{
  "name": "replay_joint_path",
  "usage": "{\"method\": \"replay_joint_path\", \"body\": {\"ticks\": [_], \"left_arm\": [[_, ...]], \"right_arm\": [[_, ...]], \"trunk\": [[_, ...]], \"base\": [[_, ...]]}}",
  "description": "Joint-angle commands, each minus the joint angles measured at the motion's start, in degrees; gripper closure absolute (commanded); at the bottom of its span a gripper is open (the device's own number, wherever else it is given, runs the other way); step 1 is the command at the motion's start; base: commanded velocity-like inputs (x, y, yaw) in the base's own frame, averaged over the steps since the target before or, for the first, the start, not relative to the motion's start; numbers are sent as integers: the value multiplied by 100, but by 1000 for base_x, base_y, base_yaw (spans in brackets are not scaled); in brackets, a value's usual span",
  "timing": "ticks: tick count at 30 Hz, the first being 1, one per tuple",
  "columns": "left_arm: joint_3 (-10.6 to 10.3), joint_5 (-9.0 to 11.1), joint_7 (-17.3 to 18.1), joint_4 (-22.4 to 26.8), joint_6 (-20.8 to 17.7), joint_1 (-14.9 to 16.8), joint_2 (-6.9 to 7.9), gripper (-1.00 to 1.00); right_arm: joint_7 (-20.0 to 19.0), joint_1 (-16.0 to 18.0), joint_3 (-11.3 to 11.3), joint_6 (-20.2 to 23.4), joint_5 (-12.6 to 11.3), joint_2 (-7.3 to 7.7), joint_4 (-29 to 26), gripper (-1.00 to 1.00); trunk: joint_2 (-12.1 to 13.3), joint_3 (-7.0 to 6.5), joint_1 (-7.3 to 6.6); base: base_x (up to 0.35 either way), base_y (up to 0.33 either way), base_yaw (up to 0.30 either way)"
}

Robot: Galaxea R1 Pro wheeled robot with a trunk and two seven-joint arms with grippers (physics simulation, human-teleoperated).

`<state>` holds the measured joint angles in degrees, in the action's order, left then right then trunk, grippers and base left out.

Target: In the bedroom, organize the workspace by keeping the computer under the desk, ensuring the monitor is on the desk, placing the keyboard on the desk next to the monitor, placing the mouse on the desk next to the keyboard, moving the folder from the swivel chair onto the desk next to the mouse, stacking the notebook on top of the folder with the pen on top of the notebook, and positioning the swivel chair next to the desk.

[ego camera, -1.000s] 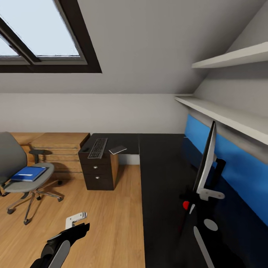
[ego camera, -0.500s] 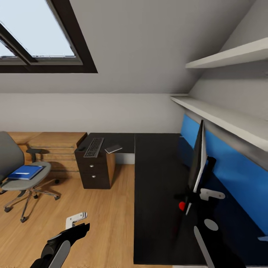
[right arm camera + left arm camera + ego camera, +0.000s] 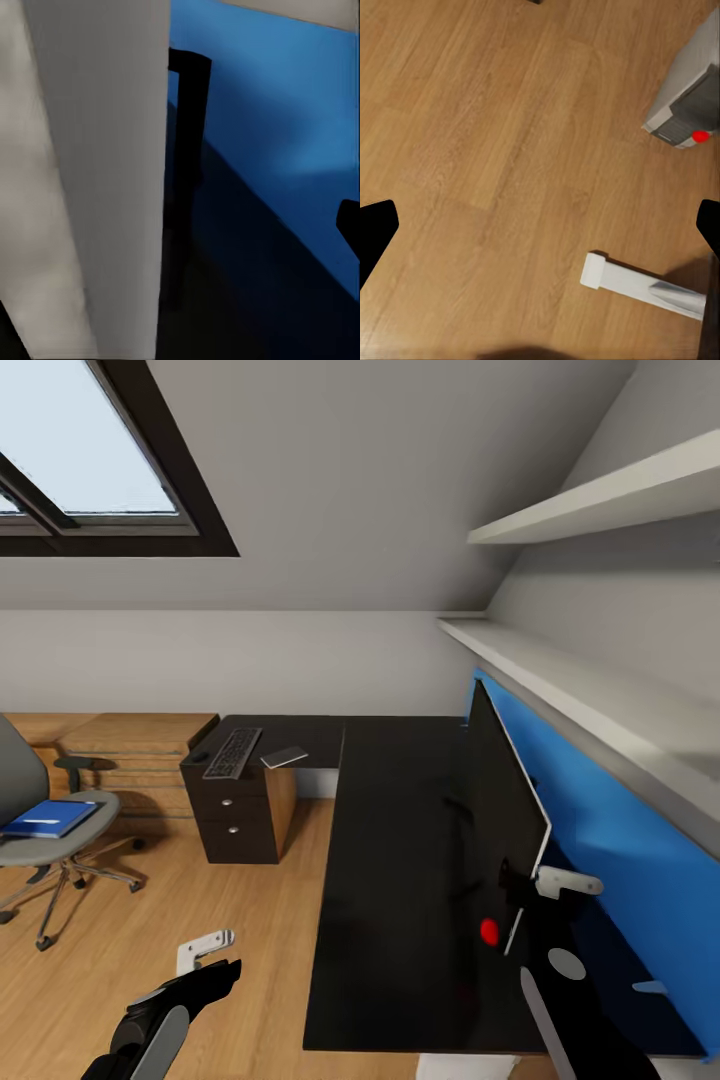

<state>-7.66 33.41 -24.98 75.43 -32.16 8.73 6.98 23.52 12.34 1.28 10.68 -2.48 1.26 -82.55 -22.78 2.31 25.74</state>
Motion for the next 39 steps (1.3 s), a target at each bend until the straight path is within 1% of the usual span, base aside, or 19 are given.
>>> {"method": "replay_joint_path", "body": {"ticks": [1,4,8,14,23,35,39], "left_arm": [[-14,60,-60,9,-9,5,5,-100],[-14,57,-60,10,-13,5,5,-100],[-12,60,-60,9,-14,5,7,-100],[-9,60,-60,10,-18,5,11,-100],[-7,58,-60,10,-18,5,12,-100],[-6,60,-60,14,-9,5,14,-100],[-7,60,-60,13,-9,5,14,-100]], "right_arm": [[38,5,14,31,-23,6,-9,-100],[46,5,27,31,-16,6,-29,-100],[40,5,24,31,-15,9,-23,-100],[30,5,30,31,-19,14,-16,-100],[27,5,29,31,-18,15,-16,-100],[22,5,30,31,-15,18,-16,-100],[21,5,30,31,-15,19,-16,-100]], "trunk": [[-14,14,4],[-14,14,4],[-14,14,4],[-14,14,4],[-14,14,4],[-14,14,4],[-14,14,4]], "base": [[-10,-327,0],[-3,-310,0],[-1,-136,0],[-48,-14,0],[-172,-14,0],[-10,-16,0],[-127,-157,0]]}}
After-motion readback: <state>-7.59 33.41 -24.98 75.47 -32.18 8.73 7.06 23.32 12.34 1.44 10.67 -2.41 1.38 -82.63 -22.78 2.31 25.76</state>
